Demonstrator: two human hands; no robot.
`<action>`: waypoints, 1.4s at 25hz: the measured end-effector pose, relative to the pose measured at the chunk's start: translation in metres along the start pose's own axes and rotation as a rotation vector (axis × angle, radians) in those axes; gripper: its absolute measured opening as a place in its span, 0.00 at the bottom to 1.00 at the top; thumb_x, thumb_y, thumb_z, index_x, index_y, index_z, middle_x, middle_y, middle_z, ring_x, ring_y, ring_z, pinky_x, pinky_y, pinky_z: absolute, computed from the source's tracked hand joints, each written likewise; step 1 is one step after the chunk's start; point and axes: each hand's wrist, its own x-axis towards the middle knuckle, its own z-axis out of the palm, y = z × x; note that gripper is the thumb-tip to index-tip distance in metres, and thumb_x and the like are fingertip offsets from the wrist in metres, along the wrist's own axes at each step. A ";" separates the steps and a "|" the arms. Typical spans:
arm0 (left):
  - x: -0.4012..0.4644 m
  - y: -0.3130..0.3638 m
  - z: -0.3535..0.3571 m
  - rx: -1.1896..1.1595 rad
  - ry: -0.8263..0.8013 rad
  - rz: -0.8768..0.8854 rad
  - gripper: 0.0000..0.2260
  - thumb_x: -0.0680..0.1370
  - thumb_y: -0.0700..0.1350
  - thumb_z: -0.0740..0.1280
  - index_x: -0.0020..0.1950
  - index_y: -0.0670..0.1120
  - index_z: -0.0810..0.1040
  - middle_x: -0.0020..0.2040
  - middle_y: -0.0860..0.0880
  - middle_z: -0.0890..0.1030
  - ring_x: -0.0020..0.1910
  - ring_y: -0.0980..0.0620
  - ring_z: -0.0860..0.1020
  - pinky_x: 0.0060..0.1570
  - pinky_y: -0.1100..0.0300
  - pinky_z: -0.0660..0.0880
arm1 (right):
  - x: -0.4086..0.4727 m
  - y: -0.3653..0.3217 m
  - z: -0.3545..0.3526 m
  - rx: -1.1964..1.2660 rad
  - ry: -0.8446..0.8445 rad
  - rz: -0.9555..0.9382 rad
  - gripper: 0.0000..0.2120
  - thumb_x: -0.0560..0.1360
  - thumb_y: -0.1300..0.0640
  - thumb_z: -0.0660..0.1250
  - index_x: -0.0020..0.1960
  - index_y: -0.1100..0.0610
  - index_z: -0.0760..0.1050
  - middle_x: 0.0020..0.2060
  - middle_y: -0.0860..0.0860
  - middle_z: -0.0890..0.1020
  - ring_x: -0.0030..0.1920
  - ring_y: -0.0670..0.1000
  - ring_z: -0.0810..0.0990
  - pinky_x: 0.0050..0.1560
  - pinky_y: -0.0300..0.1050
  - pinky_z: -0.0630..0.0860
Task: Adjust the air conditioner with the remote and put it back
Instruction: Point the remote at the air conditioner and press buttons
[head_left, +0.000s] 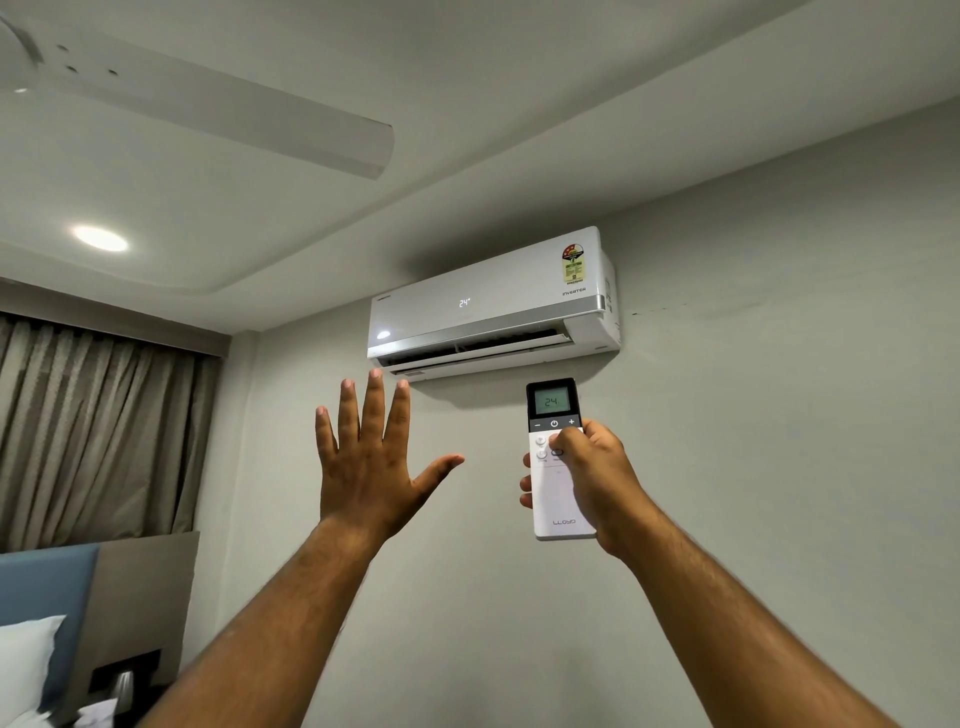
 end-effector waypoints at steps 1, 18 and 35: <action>0.000 -0.001 0.000 0.001 -0.002 0.000 0.44 0.68 0.76 0.41 0.76 0.50 0.43 0.78 0.44 0.45 0.77 0.39 0.44 0.72 0.36 0.44 | 0.000 0.000 0.000 0.006 -0.002 0.000 0.10 0.78 0.58 0.59 0.58 0.59 0.71 0.45 0.63 0.83 0.36 0.60 0.85 0.38 0.55 0.84; -0.001 -0.016 -0.002 -0.003 -0.005 -0.013 0.44 0.67 0.76 0.41 0.75 0.51 0.43 0.77 0.44 0.44 0.77 0.39 0.44 0.72 0.35 0.44 | 0.005 0.004 0.011 0.007 -0.008 0.006 0.08 0.77 0.58 0.59 0.55 0.59 0.71 0.45 0.63 0.83 0.35 0.60 0.85 0.37 0.54 0.83; -0.001 -0.018 0.005 0.011 -0.014 -0.008 0.44 0.67 0.76 0.42 0.76 0.50 0.43 0.78 0.44 0.45 0.77 0.40 0.43 0.72 0.35 0.44 | 0.008 0.008 0.012 0.016 0.001 0.014 0.08 0.78 0.59 0.59 0.55 0.58 0.71 0.45 0.62 0.84 0.34 0.58 0.85 0.35 0.52 0.83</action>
